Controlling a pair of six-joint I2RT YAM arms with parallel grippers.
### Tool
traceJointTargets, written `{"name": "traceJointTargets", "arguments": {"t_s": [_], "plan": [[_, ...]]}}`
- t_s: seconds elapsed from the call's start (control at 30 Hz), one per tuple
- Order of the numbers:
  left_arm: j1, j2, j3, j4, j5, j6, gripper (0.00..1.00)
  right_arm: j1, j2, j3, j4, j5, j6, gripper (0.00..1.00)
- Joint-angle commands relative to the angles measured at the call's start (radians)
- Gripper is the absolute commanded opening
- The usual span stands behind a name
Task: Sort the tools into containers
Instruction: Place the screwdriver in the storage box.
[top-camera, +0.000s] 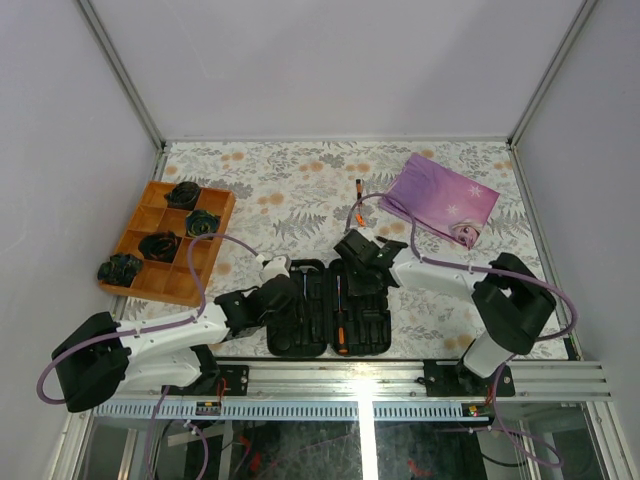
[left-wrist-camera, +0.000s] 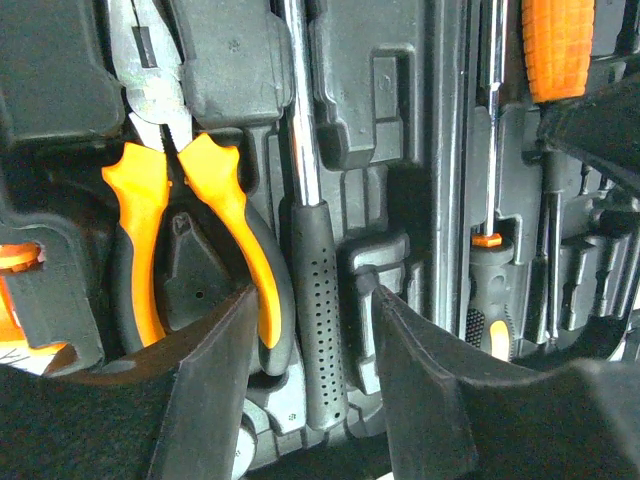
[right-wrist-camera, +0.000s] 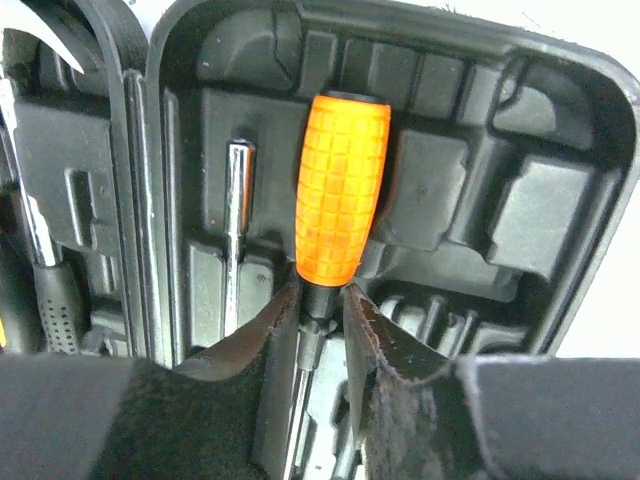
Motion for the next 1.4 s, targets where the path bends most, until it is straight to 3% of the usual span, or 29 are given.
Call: {"name": "traceJointTargets", "arguments": {"t_s": [0.0, 0.13, 0.43, 0.87, 1.37], "plan": [[-0.013, 0.024, -0.031, 0.010, -0.004, -0.003, 0.48, 0.016, -0.124, -0.069, 0.034, 0.060, 0.000, 0.33], [-0.013, 0.037, -0.027, 0.014, -0.005, -0.005, 0.48, 0.017, -0.202, -0.101, 0.077, 0.042, 0.007, 0.37], [-0.013, 0.052, -0.026, 0.026, -0.001, -0.006, 0.49, 0.016, -0.151, -0.138, 0.116, -0.052, 0.022, 0.40], [-0.013, 0.053, -0.028, 0.024, 0.002, -0.005, 0.48, 0.016, -0.072, -0.092, 0.102, -0.043, 0.043, 0.19], [-0.013, 0.042, -0.029, 0.015, 0.001, -0.004, 0.48, 0.016, -0.069, -0.083, 0.165, 0.079, 0.059, 0.16]]}}
